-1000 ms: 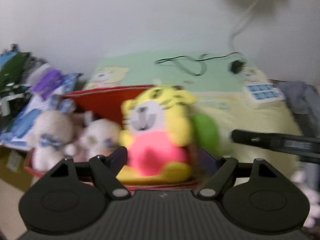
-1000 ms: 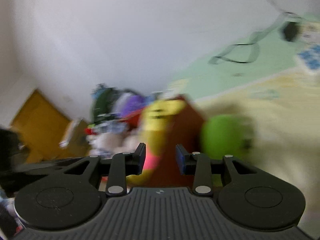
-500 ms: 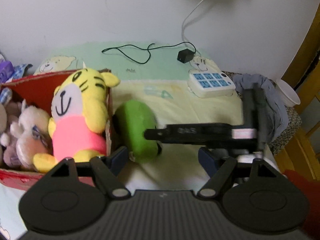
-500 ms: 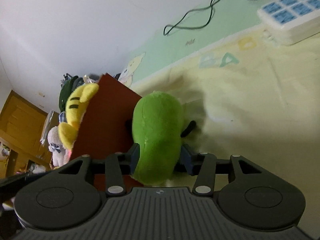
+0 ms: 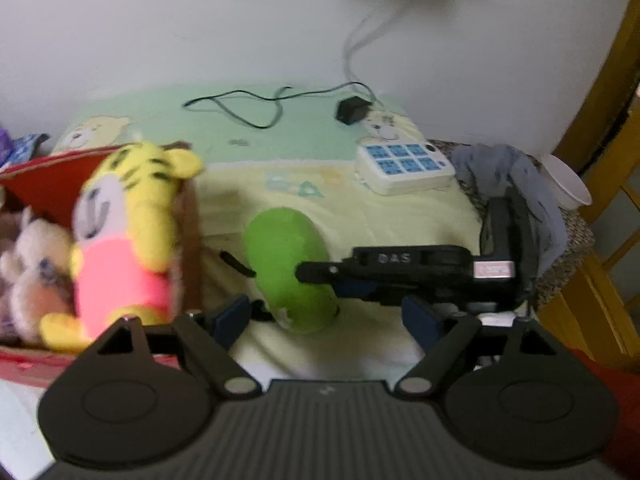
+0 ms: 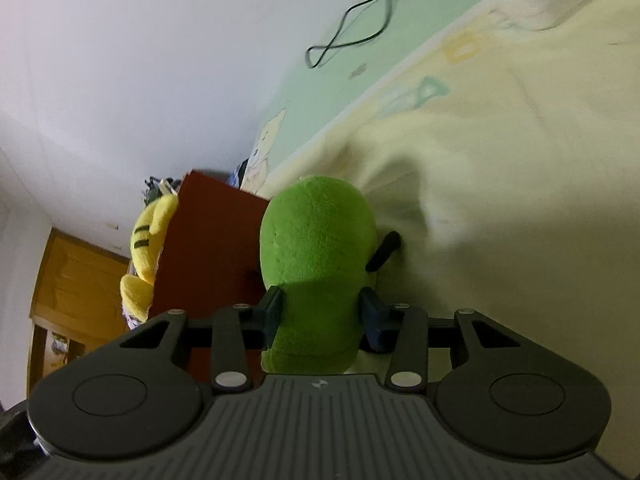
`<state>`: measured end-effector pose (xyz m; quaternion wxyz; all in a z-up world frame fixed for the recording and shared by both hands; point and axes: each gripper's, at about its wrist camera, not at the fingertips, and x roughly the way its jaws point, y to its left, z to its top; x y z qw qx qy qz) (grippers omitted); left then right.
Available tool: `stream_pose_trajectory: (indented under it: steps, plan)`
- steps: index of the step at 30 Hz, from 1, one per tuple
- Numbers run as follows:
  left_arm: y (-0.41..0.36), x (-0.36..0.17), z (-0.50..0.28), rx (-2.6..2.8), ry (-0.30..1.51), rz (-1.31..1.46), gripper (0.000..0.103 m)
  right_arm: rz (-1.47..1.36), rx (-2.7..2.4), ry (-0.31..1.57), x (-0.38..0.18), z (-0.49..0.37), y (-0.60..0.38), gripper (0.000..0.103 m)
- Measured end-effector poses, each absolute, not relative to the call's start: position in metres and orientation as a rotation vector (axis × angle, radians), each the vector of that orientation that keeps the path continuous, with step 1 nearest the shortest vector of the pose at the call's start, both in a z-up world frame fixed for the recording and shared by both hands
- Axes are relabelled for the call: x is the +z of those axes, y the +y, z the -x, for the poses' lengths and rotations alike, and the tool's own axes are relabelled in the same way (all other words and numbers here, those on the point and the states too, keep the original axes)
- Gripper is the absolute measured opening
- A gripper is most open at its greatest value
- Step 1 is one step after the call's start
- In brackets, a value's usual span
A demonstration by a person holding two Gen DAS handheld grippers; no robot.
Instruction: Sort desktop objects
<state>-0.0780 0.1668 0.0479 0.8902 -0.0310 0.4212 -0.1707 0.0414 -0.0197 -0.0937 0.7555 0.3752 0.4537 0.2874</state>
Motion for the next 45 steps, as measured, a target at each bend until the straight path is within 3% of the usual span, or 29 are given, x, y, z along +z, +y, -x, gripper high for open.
stream_pose_trajectory:
  steps: [4, 13, 20, 31, 37, 45]
  plan:
    - [0.142, 0.036, 0.067, -0.413, 0.895, 0.036, 0.086, -0.891, 0.565, 0.985, -0.099, -0.028, -0.061, 0.038]
    - [0.104, -0.020, 0.003, -0.400, 0.951, -0.040, 0.087, -0.899, 0.396, 0.891, -0.090, -0.011, -0.124, 0.038]
    - [0.091, -0.009, 0.018, -0.459, 0.924, -0.081, 0.087, -0.860, 0.425, 0.838, -0.073, -0.017, -0.135, 0.038]
    - [0.117, -0.023, 0.025, -0.244, 0.961, -0.082, 0.091, -0.782, 0.674, 0.884, -0.066, -0.059, -0.073, 0.039]
    - [0.125, -0.042, 0.015, -0.216, 1.007, -0.073, 0.092, -0.677, 0.755, 0.929, -0.065, -0.081, -0.032, 0.050]
    - [0.112, -0.035, 0.009, -0.286, 0.954, -0.089, 0.088, -0.676, 0.700, 0.967, -0.080, -0.090, -0.031, 0.048]
